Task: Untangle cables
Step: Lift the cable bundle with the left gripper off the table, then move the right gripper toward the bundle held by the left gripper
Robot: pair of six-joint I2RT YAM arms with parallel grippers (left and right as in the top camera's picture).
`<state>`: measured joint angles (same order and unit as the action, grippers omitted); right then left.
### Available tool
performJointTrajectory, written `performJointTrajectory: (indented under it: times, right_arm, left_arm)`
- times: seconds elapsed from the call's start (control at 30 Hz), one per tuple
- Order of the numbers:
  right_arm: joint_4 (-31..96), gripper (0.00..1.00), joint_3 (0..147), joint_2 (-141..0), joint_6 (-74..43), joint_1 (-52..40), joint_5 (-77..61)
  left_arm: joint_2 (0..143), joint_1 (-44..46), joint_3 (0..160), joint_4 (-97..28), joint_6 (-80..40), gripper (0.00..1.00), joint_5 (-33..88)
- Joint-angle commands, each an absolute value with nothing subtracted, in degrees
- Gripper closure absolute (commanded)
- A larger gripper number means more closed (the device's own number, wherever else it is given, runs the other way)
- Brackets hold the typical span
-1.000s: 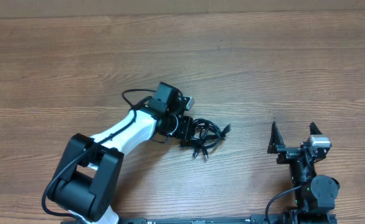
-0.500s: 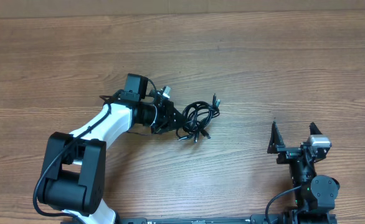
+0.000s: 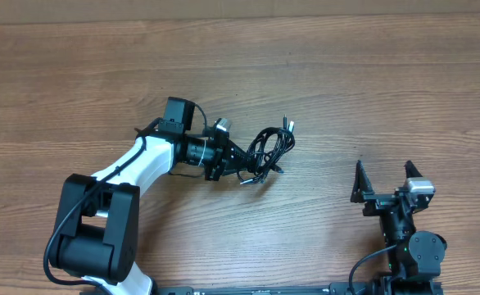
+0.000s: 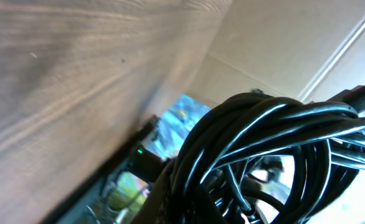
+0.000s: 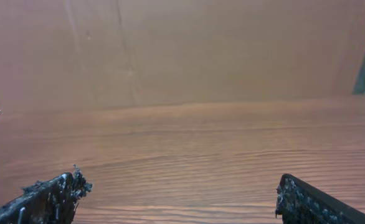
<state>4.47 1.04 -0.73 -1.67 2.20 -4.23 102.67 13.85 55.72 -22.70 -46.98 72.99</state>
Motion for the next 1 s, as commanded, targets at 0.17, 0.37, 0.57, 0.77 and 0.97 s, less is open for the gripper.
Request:
performJointTrajectory:
  times: [0.17,0.37,0.57,0.77,0.97]
  right_arm:
    - [-0.12,0.0,0.47,-0.16,-34.41,1.98,-27.99]
    - [-6.76,0.0,0.49,-0.16,-46.96,1.98,-35.92]
    - [-12.36,0.0,0.49,-0.16,-62.11,2.0,-36.58]
    - [-12.14,0.0,0.49,-0.19,-76.86,2.0,-36.07]
    - [-12.14,0.0,1.13,-1.52,-82.98,2.0,-35.62]
  left_arm:
    - [101.86,12.97,56.51,-22.04,-53.1,0.96,83.05]
    - [101.86,10.83,56.51,-22.11,-58.7,0.96,83.05]
    - [101.86,9.96,56.51,-22.22,-64.2,0.96,82.98]
    - [101.86,8.99,56.51,-22.2,-71.0,0.96,82.96]
    - [101.86,8.25,56.51,-22.11,-72.07,0.96,83.0]
